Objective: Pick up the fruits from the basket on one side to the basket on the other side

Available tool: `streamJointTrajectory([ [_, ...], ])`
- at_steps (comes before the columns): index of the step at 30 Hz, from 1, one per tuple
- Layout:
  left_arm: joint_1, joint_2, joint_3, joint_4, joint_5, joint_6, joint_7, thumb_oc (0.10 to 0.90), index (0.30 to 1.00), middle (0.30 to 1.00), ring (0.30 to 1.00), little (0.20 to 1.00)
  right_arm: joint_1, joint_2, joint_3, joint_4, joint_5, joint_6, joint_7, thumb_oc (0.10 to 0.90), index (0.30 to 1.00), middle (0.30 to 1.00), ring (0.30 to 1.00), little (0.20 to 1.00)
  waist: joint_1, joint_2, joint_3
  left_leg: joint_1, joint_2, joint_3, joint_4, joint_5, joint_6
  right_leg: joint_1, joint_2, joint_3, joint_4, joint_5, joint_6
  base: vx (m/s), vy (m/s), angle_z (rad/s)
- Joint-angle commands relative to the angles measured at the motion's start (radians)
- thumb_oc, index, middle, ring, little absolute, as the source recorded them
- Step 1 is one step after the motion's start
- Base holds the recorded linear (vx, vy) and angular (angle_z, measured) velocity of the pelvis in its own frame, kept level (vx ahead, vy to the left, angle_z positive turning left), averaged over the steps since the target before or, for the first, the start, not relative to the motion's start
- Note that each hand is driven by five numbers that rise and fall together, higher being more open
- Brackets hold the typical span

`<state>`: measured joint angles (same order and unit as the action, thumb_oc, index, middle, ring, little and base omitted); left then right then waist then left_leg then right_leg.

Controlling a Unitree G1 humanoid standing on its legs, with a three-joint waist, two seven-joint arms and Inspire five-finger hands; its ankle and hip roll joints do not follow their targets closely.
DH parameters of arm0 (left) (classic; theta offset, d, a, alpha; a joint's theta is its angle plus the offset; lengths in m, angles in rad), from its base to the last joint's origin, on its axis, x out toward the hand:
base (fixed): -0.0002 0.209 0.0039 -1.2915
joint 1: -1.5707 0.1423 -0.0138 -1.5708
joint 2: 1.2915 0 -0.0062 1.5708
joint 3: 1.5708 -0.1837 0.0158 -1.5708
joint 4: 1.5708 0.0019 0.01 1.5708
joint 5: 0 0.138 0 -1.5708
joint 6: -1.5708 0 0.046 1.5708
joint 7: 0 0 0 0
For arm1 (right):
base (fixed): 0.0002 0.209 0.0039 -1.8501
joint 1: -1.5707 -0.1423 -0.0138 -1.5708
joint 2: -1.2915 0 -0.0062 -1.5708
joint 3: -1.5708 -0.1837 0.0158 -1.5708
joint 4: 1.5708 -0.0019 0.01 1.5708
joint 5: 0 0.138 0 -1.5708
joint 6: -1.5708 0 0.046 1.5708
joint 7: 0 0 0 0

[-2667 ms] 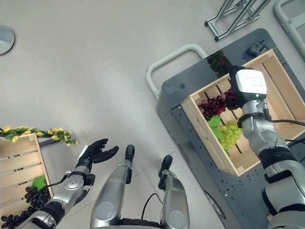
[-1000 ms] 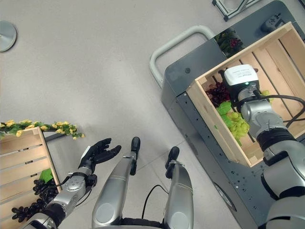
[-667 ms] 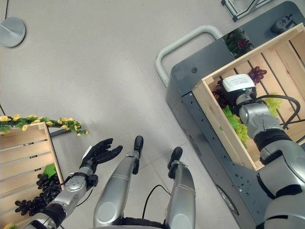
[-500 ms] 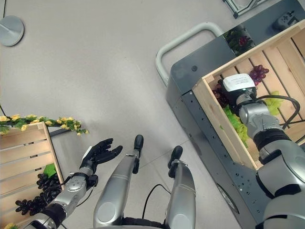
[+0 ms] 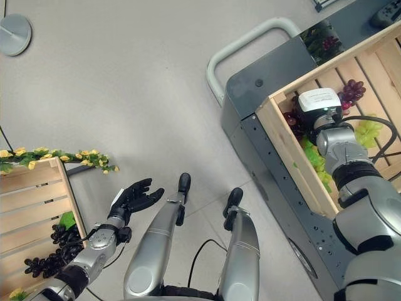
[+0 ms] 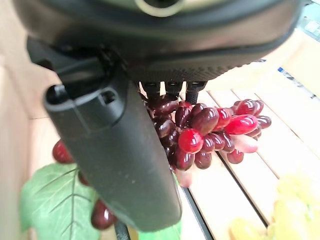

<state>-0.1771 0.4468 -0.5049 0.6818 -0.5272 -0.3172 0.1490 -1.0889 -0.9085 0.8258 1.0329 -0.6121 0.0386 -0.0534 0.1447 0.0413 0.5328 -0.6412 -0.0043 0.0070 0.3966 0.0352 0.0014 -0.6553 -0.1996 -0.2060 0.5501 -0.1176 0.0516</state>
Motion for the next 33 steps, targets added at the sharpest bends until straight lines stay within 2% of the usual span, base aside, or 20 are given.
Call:
streamJointTrajectory([
  [1,0.017,0.002,-0.001,-0.091,-0.048,-0.107,-0.011,0.8,0.9,0.9,0.9,0.9,-0.093,-0.071,0.016,0.106,0.025,0.129,0.096,0.8,0.9,0.9,0.9,0.9,0.007,0.067,-0.013,-0.032,-0.036,0.023,0.078,-0.077,0.042,-0.03,0.033,-0.02,0.021,0.057,-0.032,0.0,0.0,0.0],
  [2,0.017,0.002,-0.003,-0.099,-0.059,-0.111,-0.018,0.8,0.9,0.9,0.9,0.9,-0.098,-0.064,0.018,0.115,0.027,0.148,0.121,0.8,0.9,0.9,0.9,0.9,0.01,0.071,-0.013,-0.039,-0.039,0.02,0.077,-0.074,0.042,-0.038,0.033,-0.02,0.021,0.059,-0.033,0.0,0.0,0.0],
  [3,0.017,0.002,-0.003,-0.101,-0.061,-0.111,-0.02,0.8,0.9,0.9,0.9,0.9,-0.098,-0.062,0.017,0.121,0.029,0.149,0.123,0.718,0.778,0.778,0.778,0.778,0.01,0.072,-0.013,-0.04,-0.039,0.02,0.076,-0.073,0.043,-0.04,0.033,-0.02,0.021,0.061,-0.033,0.0,0.0,0.0],
  [4,0.016,0.003,-0.002,-0.102,-0.067,-0.112,-0.028,0.8,0.9,0.9,0.9,0.9,-0.102,-0.061,0.019,0.127,0.035,0.149,0.129,0.4,0.3,0.3,0.3,0.3,0.01,0.073,-0.013,-0.042,-0.041,0.019,0.073,-0.071,0.043,-0.043,0.034,-0.019,0.019,0.062,-0.033,-0.02,0.017,0.04],
  [8,0.018,0.004,-0.01,-0.121,-0.072,-0.119,-0.034,0.8,0.9,0.9,0.9,0.9,-0.098,-0.062,0.012,0.135,0.044,0.149,0.108,0.4,0.3,0.3,0.3,0.3,0.011,0.076,-0.013,-0.044,-0.046,0.017,0.067,-0.068,0.045,-0.049,0.037,-0.017,0.013,0.067,-0.034,-0.02,0.021,0.06],
  [14,0.022,0.002,-0.005,-0.135,-0.081,-0.12,-0.031,0.8,0.9,0.9,0.9,0.9,-0.064,-0.077,-0.047,0.141,0.075,0.148,-0.009,0.4,0.3,0.3,0.3,0.3,0.002,0.064,-0.013,-0.022,-0.044,0.023,0.07,-0.077,0.05,-0.022,0.047,-0.013,0.006,0.068,-0.032,-0.01,0.008,0.01],
  [17,0.021,0.006,-0.004,-0.139,-0.083,-0.118,-0.031,0.8,0.9,0.9,0.9,0.9,-0.054,-0.084,-0.066,0.142,0.083,0.141,-0.035,0.4,0.3,0.3,0.3,0.3,-0.001,0.059,-0.013,-0.008,-0.044,0.028,0.07,-0.082,0.05,-0.006,0.049,-0.012,0.0,0.068,-0.032,0.0,0.0,0.0],
  [24,0.038,0.022,0.017,-0.146,-0.082,-0.112,-0.033,0.8,0.9,0.9,0.9,0.9,-0.004,-0.135,-0.142,0.107,0.145,0.1,-0.115,0.4,0.3,0.3,0.3,0.3,-0.02,0.027,-0.013,0.084,-0.026,0.051,0.095,-0.122,0.05,0.091,0.049,-0.012,0.0,0.048,-0.034,0.0,0.005,0.0],
  [28,0.043,0.023,0.033,-0.134,-0.078,-0.106,-0.049,0.8,0.9,0.9,0.9,0.9,0.02,-0.148,-0.176,0.097,0.161,0.075,-0.127,0.4,0.3,0.3,0.3,0.3,-0.025,0.013,-0.014,0.131,-0.018,0.055,0.113,-0.139,0.047,0.143,0.045,-0.011,0.004,0.036,-0.037,0.01,0.006,-0.01],
  [33,0.052,0.016,0.041,-0.124,-0.101,-0.078,-0.068,0.8,0.9,0.9,0.9,0.9,0.1,-0.156,-0.248,0.064,0.226,0.038,-0.159,0.4,0.3,0.3,0.3,0.3,-0.037,-0.015,-0.048,0.202,-0.008,0.06,0.125,-0.163,0.044,0.225,0.041,0.001,-0.011,0.026,-0.039,0.04,0.027,-0.04],
])
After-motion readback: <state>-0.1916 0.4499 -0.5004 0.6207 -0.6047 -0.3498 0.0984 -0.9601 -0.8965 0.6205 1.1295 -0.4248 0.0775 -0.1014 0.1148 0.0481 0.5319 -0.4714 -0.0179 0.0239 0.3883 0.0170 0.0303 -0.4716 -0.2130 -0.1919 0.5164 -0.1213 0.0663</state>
